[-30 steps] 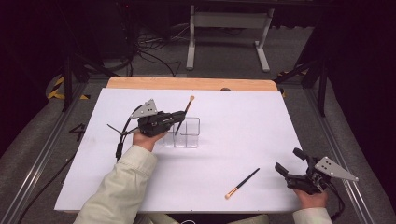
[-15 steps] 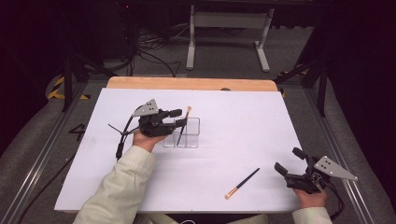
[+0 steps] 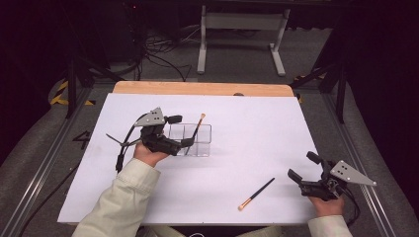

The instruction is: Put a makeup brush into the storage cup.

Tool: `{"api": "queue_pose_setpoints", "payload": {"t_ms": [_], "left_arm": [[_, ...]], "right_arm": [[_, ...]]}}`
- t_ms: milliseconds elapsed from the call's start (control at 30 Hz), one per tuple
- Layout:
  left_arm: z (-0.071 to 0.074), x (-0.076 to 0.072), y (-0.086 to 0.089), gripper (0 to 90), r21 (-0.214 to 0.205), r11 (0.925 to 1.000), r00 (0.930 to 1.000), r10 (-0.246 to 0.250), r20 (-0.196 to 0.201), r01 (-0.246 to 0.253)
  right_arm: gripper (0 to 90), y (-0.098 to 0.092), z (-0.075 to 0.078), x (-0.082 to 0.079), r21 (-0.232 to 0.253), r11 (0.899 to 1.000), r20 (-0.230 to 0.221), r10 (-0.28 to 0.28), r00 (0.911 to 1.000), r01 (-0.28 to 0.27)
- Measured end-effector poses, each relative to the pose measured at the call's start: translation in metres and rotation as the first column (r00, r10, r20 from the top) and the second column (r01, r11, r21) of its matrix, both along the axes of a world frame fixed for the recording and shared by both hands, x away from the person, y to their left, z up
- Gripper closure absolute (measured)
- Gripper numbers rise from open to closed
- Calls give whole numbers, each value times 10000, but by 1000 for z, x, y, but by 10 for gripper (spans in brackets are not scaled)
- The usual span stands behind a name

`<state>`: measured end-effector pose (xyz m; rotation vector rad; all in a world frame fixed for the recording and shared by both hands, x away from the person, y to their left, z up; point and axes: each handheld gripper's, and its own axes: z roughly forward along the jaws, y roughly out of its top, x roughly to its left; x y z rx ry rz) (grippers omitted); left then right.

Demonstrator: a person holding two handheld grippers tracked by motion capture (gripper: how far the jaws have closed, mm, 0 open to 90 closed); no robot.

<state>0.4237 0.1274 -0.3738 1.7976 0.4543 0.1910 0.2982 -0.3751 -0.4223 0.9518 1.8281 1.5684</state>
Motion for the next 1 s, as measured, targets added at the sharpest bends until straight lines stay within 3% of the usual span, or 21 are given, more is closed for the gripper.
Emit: {"api": "queue_pose_setpoints", "payload": {"t_ms": [267,567,667,833,1000], "left_arm": [[11,-19,11,22,-135,9997,9997,190,144,-188],[17,-35,36,17,-70,9987,9986,499,167,-498],[17,-40,43,16,-115,9983,9981,577,210,-575],[16,-46,57,14,-230,9964,9964,819,211,-814],[12,-49,67,11,-269,9944,9946,1031,145,-1026]], "right_arm": [[2,2,8,3,107,9997,94,217,9997,-218],[0,9,23,5,130,9987,277,484,9984,-488],[2,10,26,8,120,9975,39,700,9975,-701],[1,13,28,9,119,9972,290,740,9968,-744],[0,15,32,12,238,9946,116,1008,9948,-1011]]}}
